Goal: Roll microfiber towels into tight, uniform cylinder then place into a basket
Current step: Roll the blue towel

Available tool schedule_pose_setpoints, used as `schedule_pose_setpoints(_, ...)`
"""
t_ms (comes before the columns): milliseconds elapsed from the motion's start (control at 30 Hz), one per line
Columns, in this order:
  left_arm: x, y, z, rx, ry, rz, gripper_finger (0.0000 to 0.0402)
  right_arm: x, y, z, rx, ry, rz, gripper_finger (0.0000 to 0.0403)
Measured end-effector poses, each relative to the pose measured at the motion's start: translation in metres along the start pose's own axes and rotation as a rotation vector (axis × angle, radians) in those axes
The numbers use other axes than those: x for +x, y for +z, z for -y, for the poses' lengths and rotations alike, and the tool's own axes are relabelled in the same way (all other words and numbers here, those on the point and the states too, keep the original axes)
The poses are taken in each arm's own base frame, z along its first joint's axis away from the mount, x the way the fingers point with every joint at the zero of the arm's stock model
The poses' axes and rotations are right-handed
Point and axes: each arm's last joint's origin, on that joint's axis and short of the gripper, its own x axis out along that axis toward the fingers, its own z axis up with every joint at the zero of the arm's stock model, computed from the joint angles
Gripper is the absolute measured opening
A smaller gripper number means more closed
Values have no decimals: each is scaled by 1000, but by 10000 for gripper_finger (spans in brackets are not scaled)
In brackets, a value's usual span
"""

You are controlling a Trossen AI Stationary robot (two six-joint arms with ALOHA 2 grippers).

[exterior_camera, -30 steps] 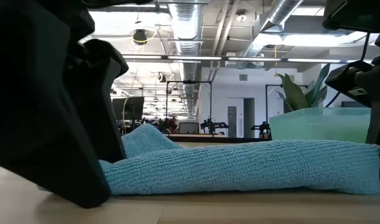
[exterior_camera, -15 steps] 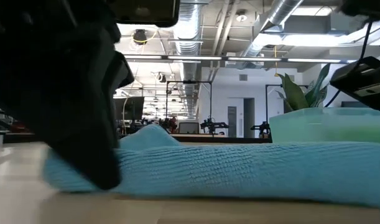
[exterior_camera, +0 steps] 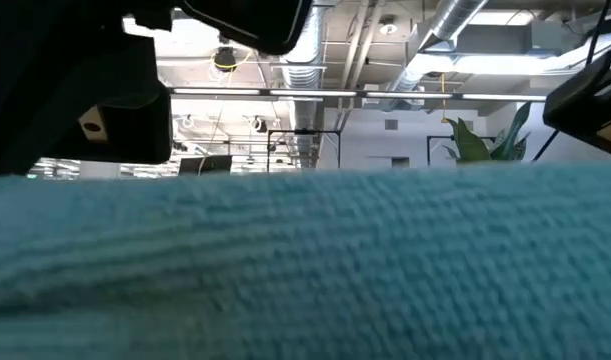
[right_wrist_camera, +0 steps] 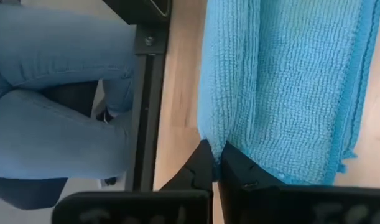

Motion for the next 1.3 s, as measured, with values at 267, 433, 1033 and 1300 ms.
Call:
schedule_pose_setpoints(267, -7, 13, -8, -73, -17, -22, 11, -4, 3, -2, 24, 2, -6, 18)
schedule_pose_setpoints(433, -8, 17, -8, -136, -21, -1, 12, -6, 1, 0, 119, -52, -38, 20)
schedule_pose_setpoints(1033, -1, 20, 1, -352, -154, 62, 16, -8, -11, -4, 188, -95, -93, 18)
schedule_pose_setpoints(1300, -3, 30, -7, -384, -194, 21, 16, -8, -10, -1, 288, -107, -108, 17)
